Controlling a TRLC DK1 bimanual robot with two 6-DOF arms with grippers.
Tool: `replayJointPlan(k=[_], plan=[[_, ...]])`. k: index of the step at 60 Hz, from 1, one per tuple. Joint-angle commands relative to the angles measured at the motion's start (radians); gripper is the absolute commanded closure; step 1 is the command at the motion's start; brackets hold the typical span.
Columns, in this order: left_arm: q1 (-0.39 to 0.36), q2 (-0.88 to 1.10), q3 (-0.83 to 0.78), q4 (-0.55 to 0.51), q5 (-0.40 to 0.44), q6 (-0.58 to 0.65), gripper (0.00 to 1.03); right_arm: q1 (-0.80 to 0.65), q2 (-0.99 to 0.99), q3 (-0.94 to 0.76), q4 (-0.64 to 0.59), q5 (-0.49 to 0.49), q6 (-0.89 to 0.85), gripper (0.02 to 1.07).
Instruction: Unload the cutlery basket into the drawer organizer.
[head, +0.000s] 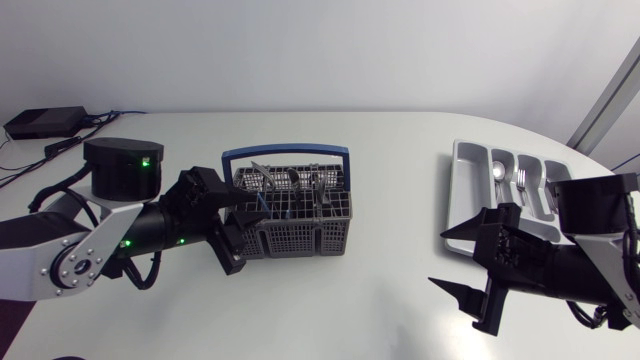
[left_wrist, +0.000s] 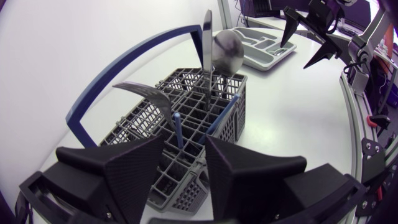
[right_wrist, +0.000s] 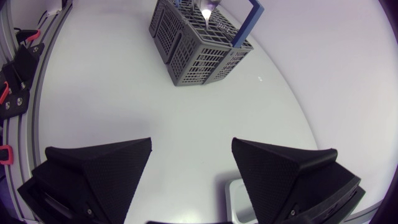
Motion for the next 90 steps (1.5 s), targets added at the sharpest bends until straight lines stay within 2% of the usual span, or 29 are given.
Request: replayJointPlan(k=[1, 11, 25, 45, 62, 78, 90], plan=[[0.006, 0.023, 0.028, 0.018, 0.013, -0.016, 0.45, 0.017, 0.001, -0.025, 0.020, 0.013, 0.032, 0.14], [0.003, 0.034, 0.042, 0.023, 0.018, -0.021, 0.46, 0.041, 0.003, -0.023, 0.033, 0.026, 0.049, 0.14], [0.006, 0.048, 0.058, 0.030, 0.030, -0.030, 0.73, 0.064, 0.003, -0.023, 0.036, 0.034, 0.060, 0.14], [0.008, 0.052, 0.073, 0.027, 0.059, -0.048, 0.79, 0.078, 0.003, -0.023, 0.039, 0.045, 0.061, 0.14], [0.022, 0.011, 0.096, -0.033, 0.063, -0.051, 0.80, 0.115, -0.002, -0.016, 0.039, 0.062, 0.078, 0.14], [0.020, -0.118, 0.122, -0.131, 0.063, -0.051, 0.81, 0.172, -0.017, -0.002, 0.033, 0.089, 0.107, 0.14], [0.022, -0.218, 0.157, -0.244, 0.061, -0.051, 0.81, 0.238, -0.022, 0.027, 0.023, 0.122, 0.143, 0.14]])
